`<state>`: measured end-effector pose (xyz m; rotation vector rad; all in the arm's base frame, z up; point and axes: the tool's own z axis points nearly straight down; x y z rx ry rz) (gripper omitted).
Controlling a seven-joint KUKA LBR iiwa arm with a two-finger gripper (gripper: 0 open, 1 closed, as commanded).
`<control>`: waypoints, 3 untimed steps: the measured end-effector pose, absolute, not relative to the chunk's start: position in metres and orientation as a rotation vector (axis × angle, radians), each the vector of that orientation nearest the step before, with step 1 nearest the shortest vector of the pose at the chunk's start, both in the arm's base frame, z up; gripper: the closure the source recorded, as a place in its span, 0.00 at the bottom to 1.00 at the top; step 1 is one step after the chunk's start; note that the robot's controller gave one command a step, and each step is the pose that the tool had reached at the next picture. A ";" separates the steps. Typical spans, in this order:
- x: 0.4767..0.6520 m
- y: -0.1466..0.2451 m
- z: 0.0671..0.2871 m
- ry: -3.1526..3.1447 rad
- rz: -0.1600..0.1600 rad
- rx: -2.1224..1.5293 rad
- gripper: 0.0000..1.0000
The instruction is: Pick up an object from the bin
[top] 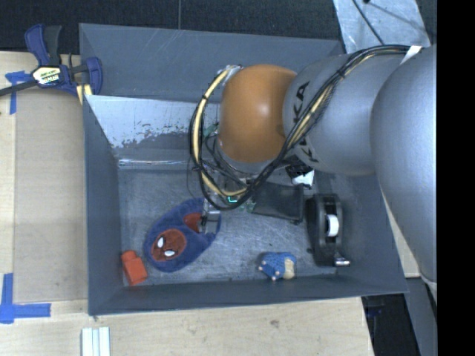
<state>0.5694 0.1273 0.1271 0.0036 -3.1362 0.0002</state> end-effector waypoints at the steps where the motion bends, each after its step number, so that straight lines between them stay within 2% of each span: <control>1: 0.572 0.127 0.132 -3.144 -0.001 -0.002 1.00; 2: 0.572 0.127 0.132 -3.144 -0.001 -0.002 0.00; 3: 0.553 0.128 0.069 -3.138 0.000 -0.130 0.00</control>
Offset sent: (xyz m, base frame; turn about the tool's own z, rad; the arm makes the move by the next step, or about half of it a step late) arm 0.0000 0.0000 0.0000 0.0000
